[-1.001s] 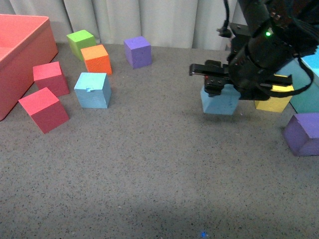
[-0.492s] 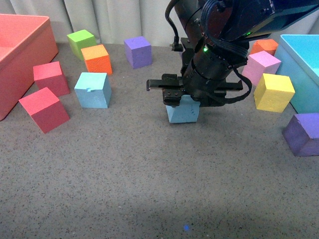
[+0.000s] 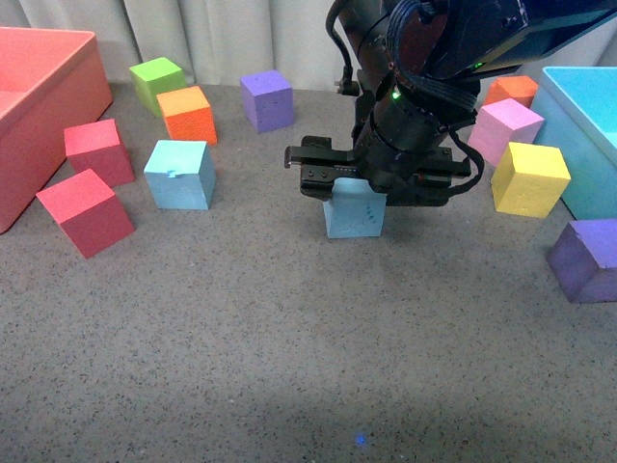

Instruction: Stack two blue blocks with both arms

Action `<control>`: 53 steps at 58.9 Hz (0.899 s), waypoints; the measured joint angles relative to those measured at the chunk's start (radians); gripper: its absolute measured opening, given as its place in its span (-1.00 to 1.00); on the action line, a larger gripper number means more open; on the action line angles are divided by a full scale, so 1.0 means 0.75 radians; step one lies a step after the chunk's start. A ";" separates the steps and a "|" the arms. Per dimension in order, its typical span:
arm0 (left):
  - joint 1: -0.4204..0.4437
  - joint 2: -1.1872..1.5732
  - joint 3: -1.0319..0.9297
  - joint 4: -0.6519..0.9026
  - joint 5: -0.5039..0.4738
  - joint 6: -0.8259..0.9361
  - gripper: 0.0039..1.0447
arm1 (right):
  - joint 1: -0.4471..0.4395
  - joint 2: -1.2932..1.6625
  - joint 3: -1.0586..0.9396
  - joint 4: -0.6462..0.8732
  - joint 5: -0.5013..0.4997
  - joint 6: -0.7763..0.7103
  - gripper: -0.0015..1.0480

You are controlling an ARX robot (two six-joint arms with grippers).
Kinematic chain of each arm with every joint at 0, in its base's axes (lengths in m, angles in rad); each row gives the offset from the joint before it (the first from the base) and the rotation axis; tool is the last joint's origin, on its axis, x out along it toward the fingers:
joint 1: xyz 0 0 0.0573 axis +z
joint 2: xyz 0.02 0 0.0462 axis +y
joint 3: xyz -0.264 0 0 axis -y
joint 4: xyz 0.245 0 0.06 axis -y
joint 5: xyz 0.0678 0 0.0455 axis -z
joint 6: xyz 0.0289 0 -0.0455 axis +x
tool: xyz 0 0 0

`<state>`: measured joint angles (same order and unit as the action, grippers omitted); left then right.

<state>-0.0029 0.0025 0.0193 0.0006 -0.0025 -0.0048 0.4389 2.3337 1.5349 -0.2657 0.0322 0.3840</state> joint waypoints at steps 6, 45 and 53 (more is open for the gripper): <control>0.000 0.000 0.000 0.000 0.000 0.000 0.88 | -0.005 -0.048 -0.038 0.030 0.002 0.021 0.79; 0.000 -0.001 0.000 0.000 0.001 0.000 0.88 | -0.240 -0.788 -1.366 2.027 0.315 -0.499 -0.67; 0.000 -0.001 0.000 0.000 0.001 0.000 0.88 | -0.291 -0.908 -1.549 2.026 0.245 -0.511 -0.98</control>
<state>-0.0029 0.0021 0.0193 0.0006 -0.0021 -0.0048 0.2203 1.6524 0.3729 1.2537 0.2157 0.0010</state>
